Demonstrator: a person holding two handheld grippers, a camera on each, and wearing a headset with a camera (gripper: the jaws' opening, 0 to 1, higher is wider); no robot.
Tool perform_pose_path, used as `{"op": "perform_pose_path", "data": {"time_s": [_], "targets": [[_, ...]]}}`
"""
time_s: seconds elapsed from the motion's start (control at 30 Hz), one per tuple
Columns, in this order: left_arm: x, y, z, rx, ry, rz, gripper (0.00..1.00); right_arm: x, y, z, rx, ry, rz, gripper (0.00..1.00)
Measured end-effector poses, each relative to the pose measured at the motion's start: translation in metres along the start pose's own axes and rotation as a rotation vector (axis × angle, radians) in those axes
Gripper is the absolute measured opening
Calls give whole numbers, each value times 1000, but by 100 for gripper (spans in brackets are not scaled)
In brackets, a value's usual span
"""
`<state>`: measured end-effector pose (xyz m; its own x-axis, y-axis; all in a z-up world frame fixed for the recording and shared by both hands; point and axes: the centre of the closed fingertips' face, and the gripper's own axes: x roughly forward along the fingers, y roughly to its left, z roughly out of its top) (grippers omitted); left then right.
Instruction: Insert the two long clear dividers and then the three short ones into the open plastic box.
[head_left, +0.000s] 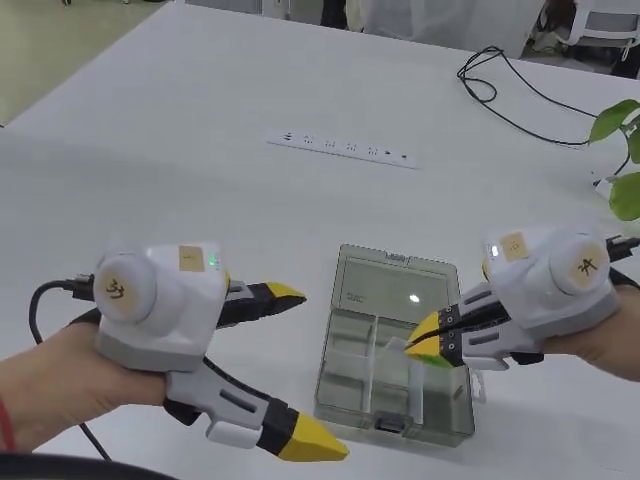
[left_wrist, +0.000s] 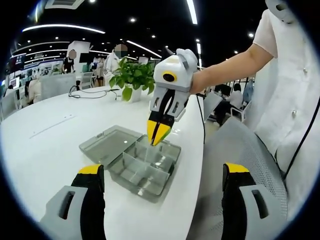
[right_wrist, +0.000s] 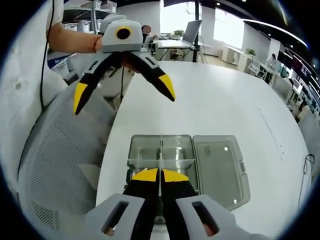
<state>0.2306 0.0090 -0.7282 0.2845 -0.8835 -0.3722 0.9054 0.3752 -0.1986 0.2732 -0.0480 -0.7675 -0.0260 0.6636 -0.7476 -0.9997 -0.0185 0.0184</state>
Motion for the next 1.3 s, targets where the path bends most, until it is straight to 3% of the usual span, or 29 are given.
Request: {"op": "perform_pose_path", "data": {"time_s": [0.33, 0.9, 1.3], "targets": [[-1, 0, -1, 0, 1, 0, 100, 14, 0, -7, 8, 34, 13, 2], [-2, 0, -2, -5, -2, 1, 100, 37, 2, -25, -28, 150, 28, 2], [-1, -1, -3, -5, 0, -2, 100, 37, 2, -26, -40, 160, 19, 3]]}}
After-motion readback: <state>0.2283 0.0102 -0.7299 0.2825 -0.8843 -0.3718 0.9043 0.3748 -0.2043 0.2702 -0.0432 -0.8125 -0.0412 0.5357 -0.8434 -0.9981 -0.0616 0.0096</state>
